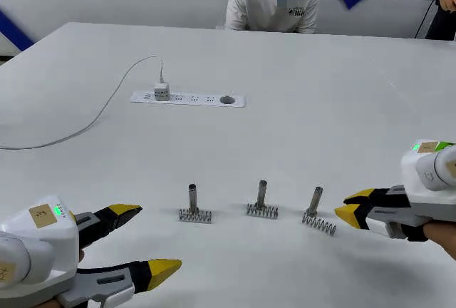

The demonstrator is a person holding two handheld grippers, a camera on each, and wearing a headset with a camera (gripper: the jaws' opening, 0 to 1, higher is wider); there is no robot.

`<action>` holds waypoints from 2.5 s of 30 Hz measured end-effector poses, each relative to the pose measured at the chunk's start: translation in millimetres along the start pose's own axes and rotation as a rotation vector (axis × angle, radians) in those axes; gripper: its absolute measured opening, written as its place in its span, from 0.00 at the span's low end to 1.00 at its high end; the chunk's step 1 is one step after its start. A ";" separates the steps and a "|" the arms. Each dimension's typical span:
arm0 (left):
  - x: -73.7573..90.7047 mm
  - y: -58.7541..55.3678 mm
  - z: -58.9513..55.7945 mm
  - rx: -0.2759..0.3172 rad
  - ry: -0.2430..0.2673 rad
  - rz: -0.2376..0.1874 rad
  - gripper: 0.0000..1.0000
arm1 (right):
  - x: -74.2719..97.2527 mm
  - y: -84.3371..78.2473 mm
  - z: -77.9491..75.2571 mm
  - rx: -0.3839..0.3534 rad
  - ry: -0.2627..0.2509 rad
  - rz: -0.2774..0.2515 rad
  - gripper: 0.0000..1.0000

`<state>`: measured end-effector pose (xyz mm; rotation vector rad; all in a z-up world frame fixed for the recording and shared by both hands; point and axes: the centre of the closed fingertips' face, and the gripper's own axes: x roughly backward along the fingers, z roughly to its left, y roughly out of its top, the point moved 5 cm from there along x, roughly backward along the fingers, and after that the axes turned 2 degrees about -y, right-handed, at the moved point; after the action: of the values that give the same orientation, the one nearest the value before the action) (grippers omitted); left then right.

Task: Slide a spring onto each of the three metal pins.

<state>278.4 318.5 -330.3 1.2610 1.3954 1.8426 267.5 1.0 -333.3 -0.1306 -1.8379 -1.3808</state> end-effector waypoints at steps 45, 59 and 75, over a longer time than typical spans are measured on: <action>4.2 -10.2 -0.9 0.025 0.017 0.007 0.62 | -56.2 16.6 29.4 0.250 0.163 0.216 0.15; 5.9 -9.0 -1.2 0.025 0.020 0.002 0.62 | -61.6 15.6 31.2 0.284 0.195 0.306 0.12; 0.7 0.5 -9.2 0.004 -0.015 -0.009 0.62 | -34.9 37.6 35.0 0.256 0.147 0.173 0.12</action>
<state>270.0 314.7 -329.9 1.2656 1.3952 1.8220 291.5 58.1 -330.0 -0.0522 -1.8163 -1.0017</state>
